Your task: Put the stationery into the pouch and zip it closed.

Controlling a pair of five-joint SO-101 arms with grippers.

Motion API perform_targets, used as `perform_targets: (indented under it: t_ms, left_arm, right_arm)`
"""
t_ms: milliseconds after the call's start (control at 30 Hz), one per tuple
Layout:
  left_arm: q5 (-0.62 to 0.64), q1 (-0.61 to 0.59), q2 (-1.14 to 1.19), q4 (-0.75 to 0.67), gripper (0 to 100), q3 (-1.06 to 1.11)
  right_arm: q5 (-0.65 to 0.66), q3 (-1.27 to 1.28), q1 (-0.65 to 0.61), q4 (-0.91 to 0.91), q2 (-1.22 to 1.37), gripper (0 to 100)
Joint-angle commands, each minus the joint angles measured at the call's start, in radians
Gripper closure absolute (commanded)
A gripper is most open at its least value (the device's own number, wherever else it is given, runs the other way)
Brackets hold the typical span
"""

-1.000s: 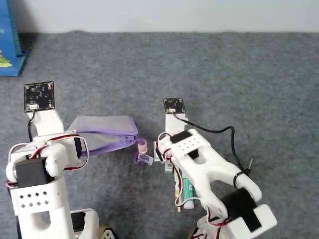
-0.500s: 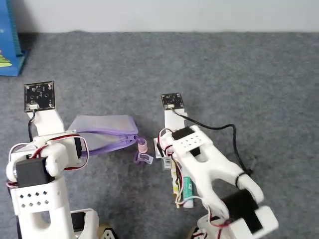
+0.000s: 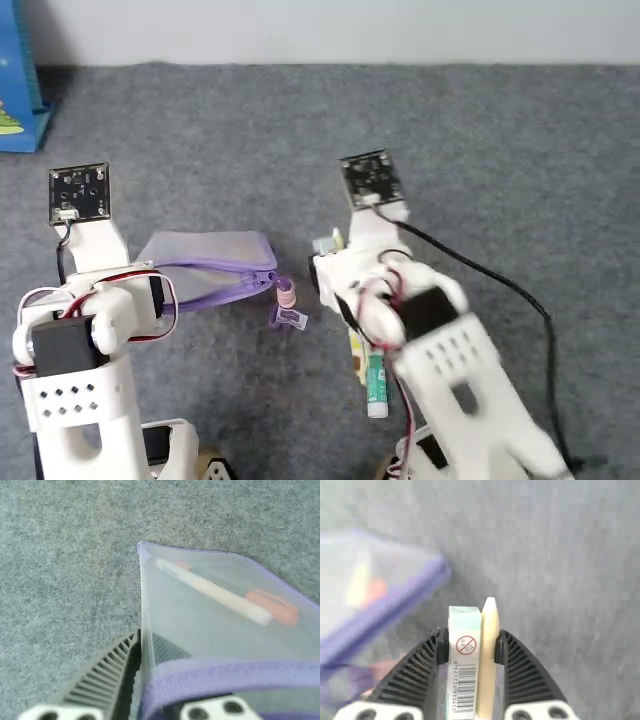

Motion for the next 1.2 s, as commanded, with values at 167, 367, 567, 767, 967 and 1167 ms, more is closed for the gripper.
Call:
perform_targets:
  t_ms: [167, 367, 567, 767, 967, 1167]
  left_arm:
    - [-0.005, 0.003, -0.002, -0.018, 99, -0.005]
    - [-0.005, 0.003, -0.002, -0.018, 99, -0.005]
    - [-0.005, 0.003, -0.002, -0.018, 99, -0.005]
    - [-0.005, 0.003, -0.002, -0.018, 99, -0.005]
    - [-0.008, 0.003, -0.002, -0.018, 99, -0.005]
    - [-0.008, 0.003, -0.002, -0.018, 99, -0.005]
  right_arm:
    - [0.064, -0.052, -0.156, -0.062, -0.4, 99.1]
    - [0.064, -0.052, -0.248, -0.22, -0.484, 99.1]
    - [0.064, -0.051, -0.295, -0.423, -0.484, 99.1]
    - [0.063, -0.043, -0.389, -0.601, -0.475, 99.1]
    - [0.055, -0.026, -0.409, -0.733, -0.358, 99.1]
    - [0.055, 0.117, -0.409, -0.952, -0.32, 99.1]
